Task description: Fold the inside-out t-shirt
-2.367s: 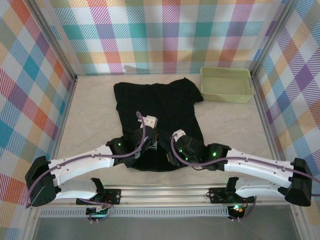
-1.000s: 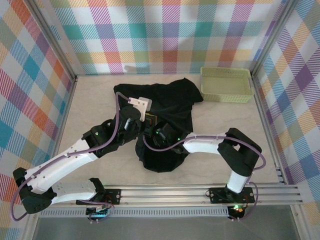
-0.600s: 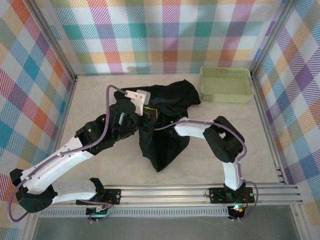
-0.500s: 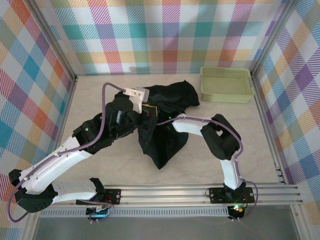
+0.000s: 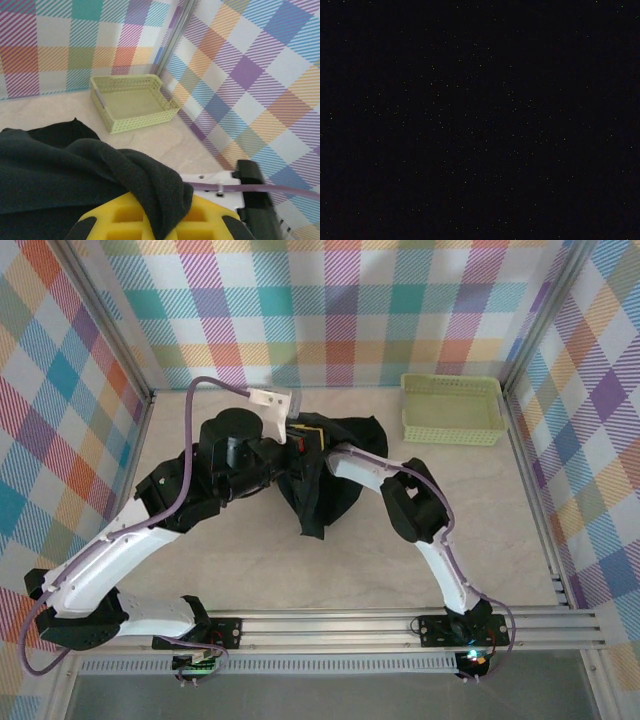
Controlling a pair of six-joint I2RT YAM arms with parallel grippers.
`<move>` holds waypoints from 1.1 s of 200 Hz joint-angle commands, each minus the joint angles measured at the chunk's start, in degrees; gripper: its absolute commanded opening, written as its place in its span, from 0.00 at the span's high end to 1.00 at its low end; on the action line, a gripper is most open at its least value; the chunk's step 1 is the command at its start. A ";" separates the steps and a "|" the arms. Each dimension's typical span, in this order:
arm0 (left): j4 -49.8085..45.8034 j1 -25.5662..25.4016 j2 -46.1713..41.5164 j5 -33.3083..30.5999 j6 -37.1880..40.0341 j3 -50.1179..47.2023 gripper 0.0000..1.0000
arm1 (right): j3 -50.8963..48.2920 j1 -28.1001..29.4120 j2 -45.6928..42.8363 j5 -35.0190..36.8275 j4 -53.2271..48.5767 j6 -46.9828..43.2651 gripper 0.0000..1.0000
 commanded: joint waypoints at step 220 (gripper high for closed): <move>-11.15 19.32 12.75 -18.15 -4.88 13.91 1.00 | -20.17 4.13 -14.77 -11.64 10.14 -5.72 1.00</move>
